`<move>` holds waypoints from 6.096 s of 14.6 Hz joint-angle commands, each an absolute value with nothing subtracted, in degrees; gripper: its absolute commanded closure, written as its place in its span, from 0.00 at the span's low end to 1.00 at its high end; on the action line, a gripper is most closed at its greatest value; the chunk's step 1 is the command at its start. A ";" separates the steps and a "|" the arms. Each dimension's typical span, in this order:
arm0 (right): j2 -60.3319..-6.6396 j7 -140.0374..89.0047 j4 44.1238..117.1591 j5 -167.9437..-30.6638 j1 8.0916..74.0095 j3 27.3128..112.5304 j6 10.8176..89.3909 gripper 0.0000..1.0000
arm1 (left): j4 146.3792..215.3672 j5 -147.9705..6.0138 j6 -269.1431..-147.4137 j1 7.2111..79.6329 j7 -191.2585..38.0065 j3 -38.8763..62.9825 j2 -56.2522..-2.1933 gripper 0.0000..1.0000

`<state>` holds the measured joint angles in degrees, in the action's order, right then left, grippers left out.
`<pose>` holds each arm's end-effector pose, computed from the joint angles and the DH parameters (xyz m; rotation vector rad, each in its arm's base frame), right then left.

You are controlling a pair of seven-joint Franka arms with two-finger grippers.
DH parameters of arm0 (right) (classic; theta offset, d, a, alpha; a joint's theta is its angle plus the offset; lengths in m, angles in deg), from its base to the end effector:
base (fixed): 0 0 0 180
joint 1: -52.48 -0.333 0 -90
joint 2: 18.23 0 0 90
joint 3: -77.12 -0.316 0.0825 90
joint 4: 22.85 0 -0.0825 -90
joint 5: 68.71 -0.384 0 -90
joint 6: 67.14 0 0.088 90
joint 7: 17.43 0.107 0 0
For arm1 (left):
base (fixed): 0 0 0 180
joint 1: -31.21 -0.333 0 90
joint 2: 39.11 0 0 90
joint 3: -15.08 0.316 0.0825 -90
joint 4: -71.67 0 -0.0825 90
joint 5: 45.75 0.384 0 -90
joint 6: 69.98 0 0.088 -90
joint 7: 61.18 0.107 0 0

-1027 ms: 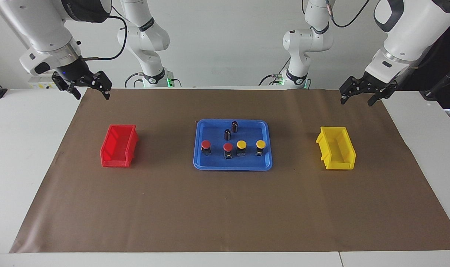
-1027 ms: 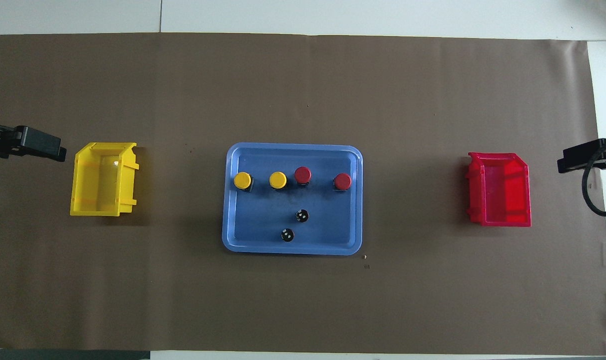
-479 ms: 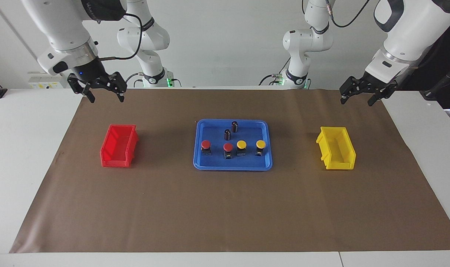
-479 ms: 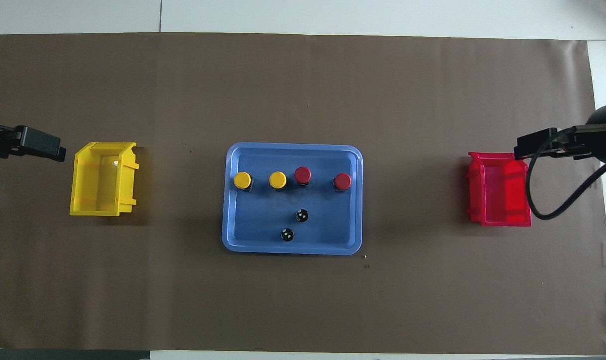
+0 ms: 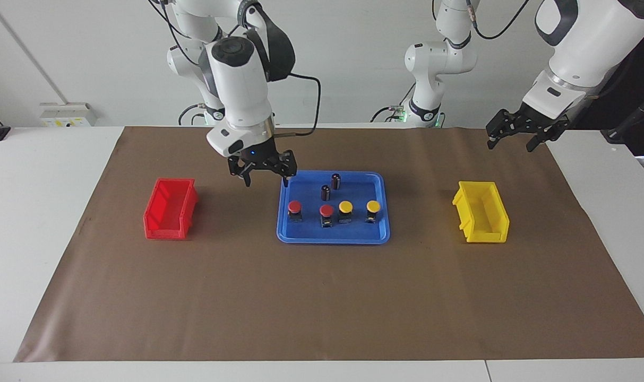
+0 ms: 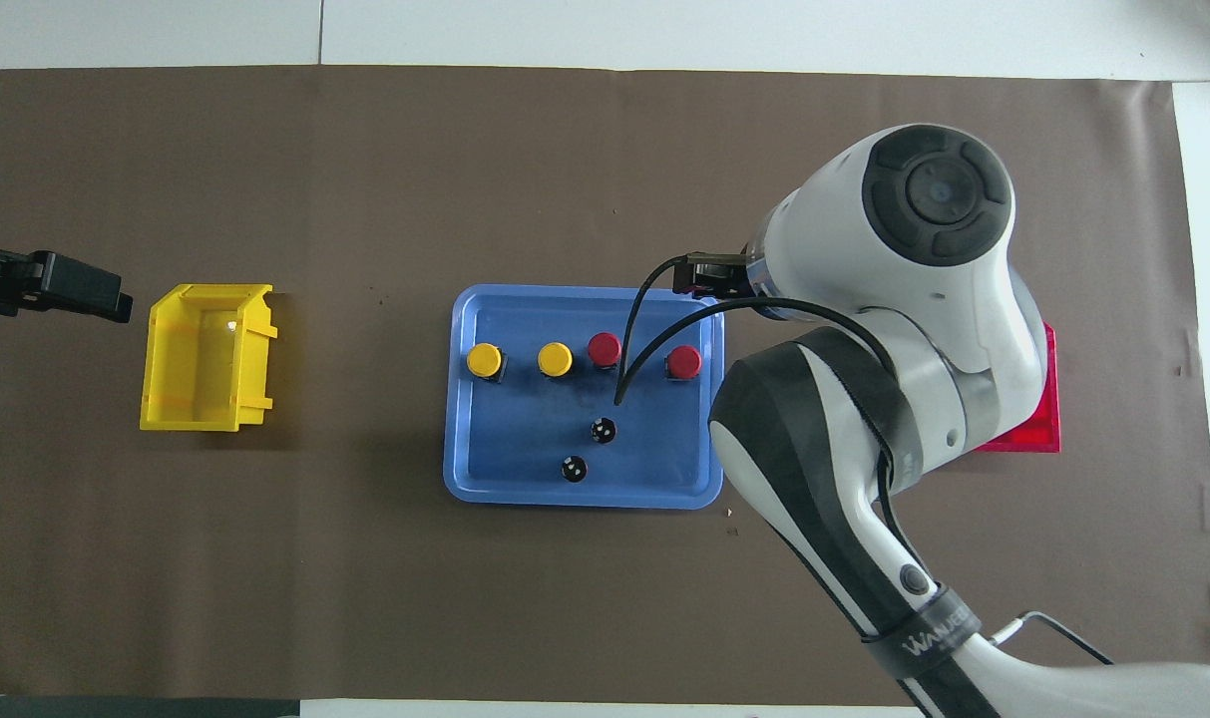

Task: Sort red and yellow buttons by color
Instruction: 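Reach the right gripper to the red button farthest from the yellow ones and grasp it, then carry the red button to the red bin while the left gripper grasps a yellow button, then move the yellow button into the yellow bin with the left gripper, then grasp the second red button with the right gripper and lift it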

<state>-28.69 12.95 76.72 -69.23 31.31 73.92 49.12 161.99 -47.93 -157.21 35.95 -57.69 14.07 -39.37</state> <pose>0.5714 0.2571 0.4781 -3.0675 0.1688 -0.1358 0.5446 -0.0591 0.6203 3.0934 -0.2514 -0.0778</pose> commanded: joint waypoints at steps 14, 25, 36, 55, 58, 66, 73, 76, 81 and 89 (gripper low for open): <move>-30.45 14.21 92.20 -67.57 26.28 74.05 66.98 0.16 | 163.43 -49.01 -156.82 35.16 -56.61 13.94 -40.87 0.00; -31.42 11.84 92.82 -67.57 26.37 74.05 67.68 0.66 | 163.43 -48.92 -157.52 35.95 -56.88 13.85 -40.95 0.00; -14.39 -20.19 88.03 -68.54 50.94 74.75 39.29 0.86 | 178.02 -46.39 -187.82 56.67 -86.99 13.15 -31.83 0.10; -9.71 -35.54 116.72 -68.89 62.06 74.84 67.24 0.86 | 179.98 -44.26 -191.22 62.76 -95.73 13.23 -27.59 0.98; -9.88 -35.71 117.51 -68.89 62.23 74.84 67.86 0.85 | 171.90 -44.26 -178.40 59.53 -91.18 13.85 -29.96 0.98; -9.88 -35.45 117.78 -68.98 62.06 74.84 67.95 0.45 | 175.45 -44.35 -171.40 37.29 -56.64 14.03 -37.95 0.98; -11.02 -33.79 103.49 -68.98 60.31 74.14 53.31 0.40 | 188.99 -44.26 -184.41 32.88 -51.17 14.11 -41.57 0.98; -16.37 -21.53 87.51 -68.98 52.42 74.05 40.82 0.33 | 195.75 -44.35 -190.63 32.70 -50.72 14.29 -42.53 0.98; -31.55 9.93 65.71 -68.02 31.59 74.05 40.43 0.29 | 199.99 -44.26 -195.93 32.26 -50.64 14.29 -41.75 0.98; -42.84 21.68 66.27 -62.21 19.43 74.05 52.21 0.39 | 200.00 -44.26 -195.93 30.85 -48.61 14.29 -41.66 0.50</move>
